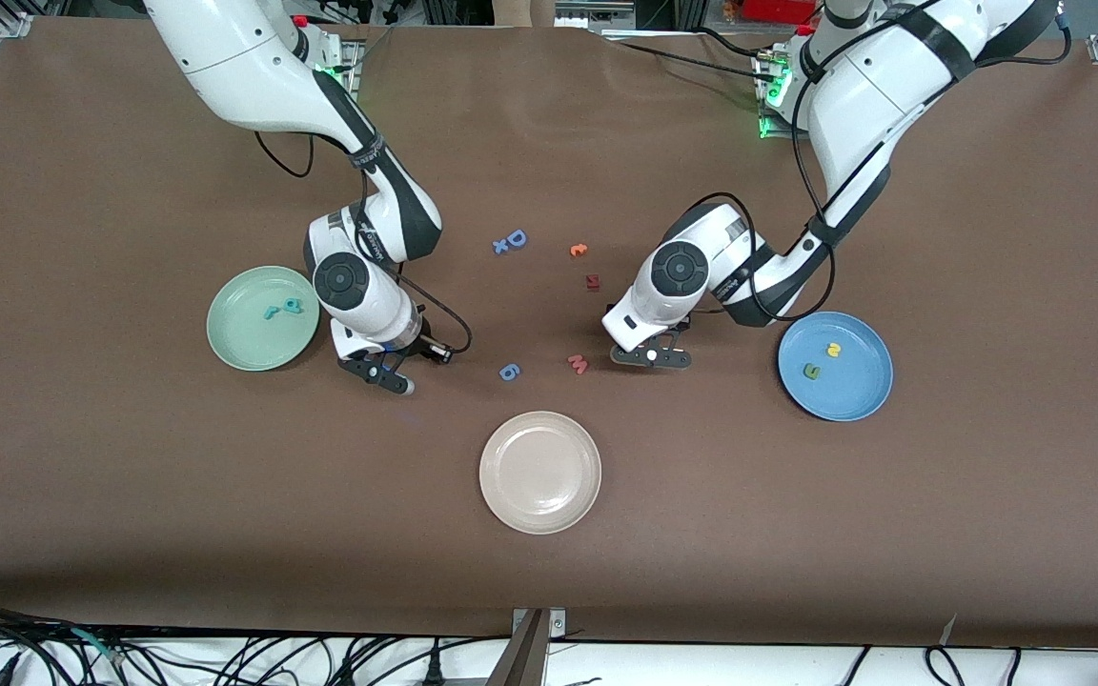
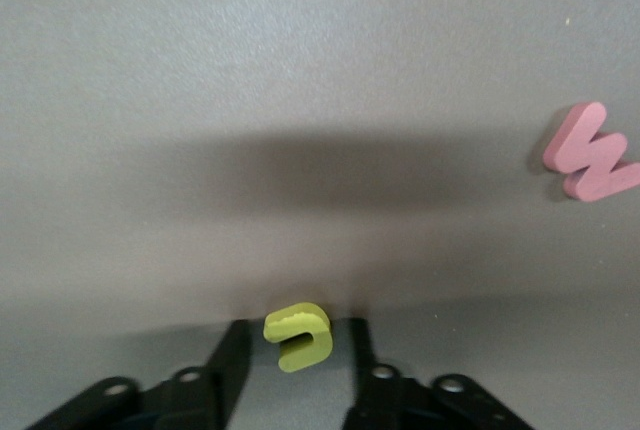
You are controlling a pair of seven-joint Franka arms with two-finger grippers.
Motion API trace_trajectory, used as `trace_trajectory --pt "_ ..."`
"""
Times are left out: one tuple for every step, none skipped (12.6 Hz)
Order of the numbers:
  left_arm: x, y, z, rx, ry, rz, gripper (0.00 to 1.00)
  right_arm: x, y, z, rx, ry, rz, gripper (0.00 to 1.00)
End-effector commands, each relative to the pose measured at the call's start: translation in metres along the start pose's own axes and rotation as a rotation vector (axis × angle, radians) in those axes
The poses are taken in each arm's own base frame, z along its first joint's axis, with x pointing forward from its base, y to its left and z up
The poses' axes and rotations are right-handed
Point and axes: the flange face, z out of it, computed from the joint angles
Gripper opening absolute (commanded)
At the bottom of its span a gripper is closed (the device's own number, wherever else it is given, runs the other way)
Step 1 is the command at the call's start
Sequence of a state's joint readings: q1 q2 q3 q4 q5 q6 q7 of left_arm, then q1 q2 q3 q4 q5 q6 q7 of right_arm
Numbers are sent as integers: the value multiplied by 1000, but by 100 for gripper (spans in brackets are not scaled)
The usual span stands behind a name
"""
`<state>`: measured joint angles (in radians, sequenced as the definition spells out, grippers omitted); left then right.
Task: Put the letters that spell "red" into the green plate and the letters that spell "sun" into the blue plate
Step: 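Grasp the orange 6 with the right gripper while the left gripper grasps yellow u, then drop the orange 6 on the green plate while the left gripper drops the u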
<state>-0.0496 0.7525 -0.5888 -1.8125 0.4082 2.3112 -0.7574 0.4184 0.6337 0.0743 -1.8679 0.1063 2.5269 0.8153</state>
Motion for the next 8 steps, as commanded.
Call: trace_trajectory --pt "4 2 0 -1 6 -1 8 1 0 8 -12 3 -7 28" --pt "5 2 -1 -1 8 -4 5 2 0 7 -12 3 -7 28" --pt "5 1 -2 1 7 -7 5 3 -1 0 -8 6 -14 28" --pt "6 -1 -4 5 7 -9 5 8 4 -14 -27 -8 -9 28" --pt "7 -3 -8 9 11 -14 5 13 10 -29 -59 -28 -2 28" --pt "8 -6 -18 20 16 -15 5 17 15 -48 -78 -40 -25 28" --pt "8 -9 -28 44 12 -15 5 25 29 -64 -112 -66 -38 28" --pt "13 -15 -41 62 13 -18 5 33 43 -80 -141 -92 -56 28"
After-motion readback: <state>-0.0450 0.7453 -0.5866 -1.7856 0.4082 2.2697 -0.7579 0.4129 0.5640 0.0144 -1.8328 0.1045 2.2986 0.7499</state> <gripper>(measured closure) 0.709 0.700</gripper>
